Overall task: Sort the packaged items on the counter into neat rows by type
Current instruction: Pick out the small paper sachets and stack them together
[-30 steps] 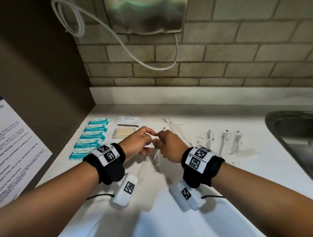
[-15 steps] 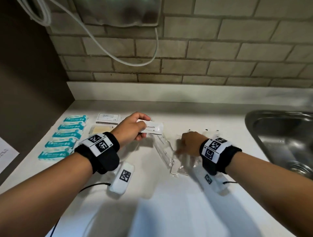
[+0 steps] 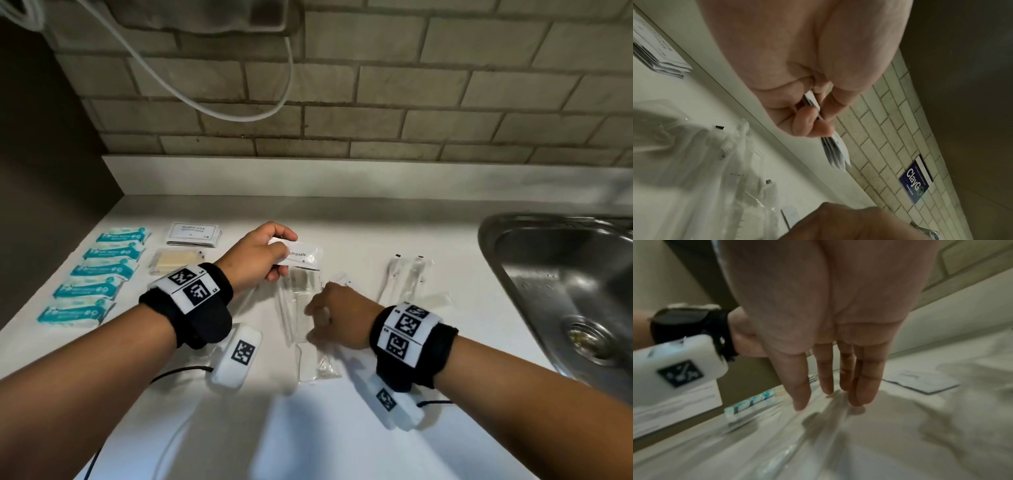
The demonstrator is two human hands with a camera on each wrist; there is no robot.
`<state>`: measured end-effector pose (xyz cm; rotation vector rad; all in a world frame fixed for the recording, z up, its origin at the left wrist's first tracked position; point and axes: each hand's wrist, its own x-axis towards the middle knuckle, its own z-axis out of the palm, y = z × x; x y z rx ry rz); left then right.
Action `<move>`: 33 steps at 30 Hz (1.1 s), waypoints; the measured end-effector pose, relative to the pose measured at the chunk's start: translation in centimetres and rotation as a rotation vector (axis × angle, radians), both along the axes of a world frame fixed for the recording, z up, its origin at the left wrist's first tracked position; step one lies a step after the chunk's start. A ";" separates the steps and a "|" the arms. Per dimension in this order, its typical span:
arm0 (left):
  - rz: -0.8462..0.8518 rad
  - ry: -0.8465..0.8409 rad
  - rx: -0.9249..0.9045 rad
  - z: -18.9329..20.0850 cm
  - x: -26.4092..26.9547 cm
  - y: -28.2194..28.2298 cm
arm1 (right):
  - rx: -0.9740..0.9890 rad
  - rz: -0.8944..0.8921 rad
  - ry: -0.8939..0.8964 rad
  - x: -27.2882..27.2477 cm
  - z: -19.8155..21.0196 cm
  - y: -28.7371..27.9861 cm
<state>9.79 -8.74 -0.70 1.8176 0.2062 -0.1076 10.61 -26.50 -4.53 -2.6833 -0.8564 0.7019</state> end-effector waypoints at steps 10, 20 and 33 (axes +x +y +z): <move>-0.011 -0.028 -0.007 0.1 0.4 -1.6 | -0.342 -0.112 -0.211 5.6 0.3 -0.5; 0.051 -0.010 -0.029 -0.7 -0.4 -0.3 | 0.071 -0.410 -0.048 8.5 3.4 -0.3; 0.154 -0.004 -0.396 1.3 -1.7 3.7 | 0.857 -0.382 0.072 3.1 5.8 7.5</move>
